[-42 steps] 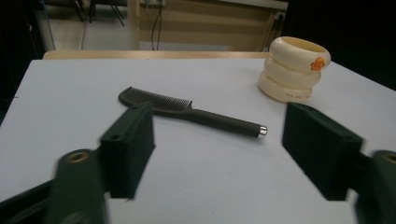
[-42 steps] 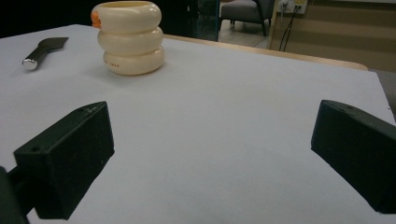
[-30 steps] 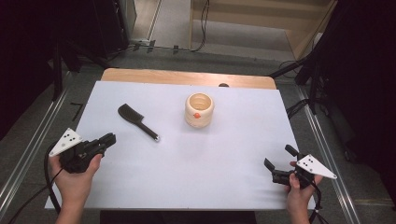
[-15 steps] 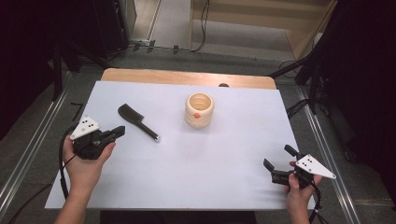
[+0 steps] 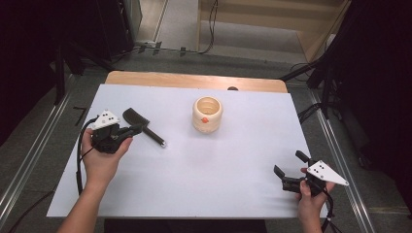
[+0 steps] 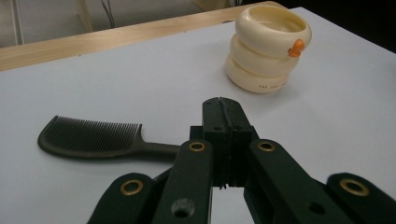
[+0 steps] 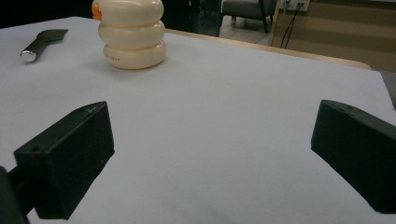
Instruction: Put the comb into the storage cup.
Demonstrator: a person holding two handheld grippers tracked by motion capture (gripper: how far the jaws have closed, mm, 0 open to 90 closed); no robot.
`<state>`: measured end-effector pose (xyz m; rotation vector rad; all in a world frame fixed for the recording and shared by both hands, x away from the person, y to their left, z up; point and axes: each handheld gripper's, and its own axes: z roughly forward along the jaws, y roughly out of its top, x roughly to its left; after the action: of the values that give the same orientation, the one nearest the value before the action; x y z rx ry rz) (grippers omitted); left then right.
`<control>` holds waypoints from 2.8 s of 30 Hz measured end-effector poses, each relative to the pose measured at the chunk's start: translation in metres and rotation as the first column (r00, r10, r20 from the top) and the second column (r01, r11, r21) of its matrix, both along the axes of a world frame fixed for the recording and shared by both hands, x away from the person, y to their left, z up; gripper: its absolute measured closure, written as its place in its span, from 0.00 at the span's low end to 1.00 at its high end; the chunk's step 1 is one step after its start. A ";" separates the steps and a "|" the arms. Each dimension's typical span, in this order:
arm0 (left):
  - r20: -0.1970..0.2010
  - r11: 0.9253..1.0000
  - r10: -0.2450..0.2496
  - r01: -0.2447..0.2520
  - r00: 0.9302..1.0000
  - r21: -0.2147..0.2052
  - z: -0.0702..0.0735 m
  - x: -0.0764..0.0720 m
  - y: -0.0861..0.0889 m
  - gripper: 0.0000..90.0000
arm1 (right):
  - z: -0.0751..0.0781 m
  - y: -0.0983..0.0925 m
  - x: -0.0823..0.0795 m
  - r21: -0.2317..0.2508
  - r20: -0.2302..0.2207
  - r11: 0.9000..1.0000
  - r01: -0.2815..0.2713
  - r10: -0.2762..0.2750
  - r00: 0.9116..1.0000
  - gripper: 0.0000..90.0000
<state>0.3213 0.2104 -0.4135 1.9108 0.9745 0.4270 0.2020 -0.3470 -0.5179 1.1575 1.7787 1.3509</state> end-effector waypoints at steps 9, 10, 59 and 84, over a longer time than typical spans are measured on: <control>-0.029 1.000 -0.011 0.012 1.000 0.010 -0.007 0.020 -0.014 1.00 | 0.000 0.000 0.000 -0.001 0.001 1.000 -0.004 0.004 1.000 0.00; -0.035 1.000 -0.009 0.009 0.999 0.008 -0.008 0.023 -0.014 1.00 | 0.000 0.000 0.000 0.001 0.000 1.000 -0.002 0.002 1.000 0.00; -0.292 0.986 -0.048 0.092 0.955 0.142 -0.075 0.067 -0.057 1.00 | 0.000 0.002 0.001 -0.012 -0.003 1.000 0.001 -0.001 1.000 0.00; -0.315 0.974 -0.025 0.094 0.949 0.206 -0.076 0.045 -0.026 1.00 | 0.000 0.002 0.001 -0.016 -0.002 1.000 0.002 -0.002 1.000 0.00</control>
<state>0.3668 0.1842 -0.4893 2.2499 1.1044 0.2052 0.2030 -0.3451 -0.5183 1.1515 1.7862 1.3324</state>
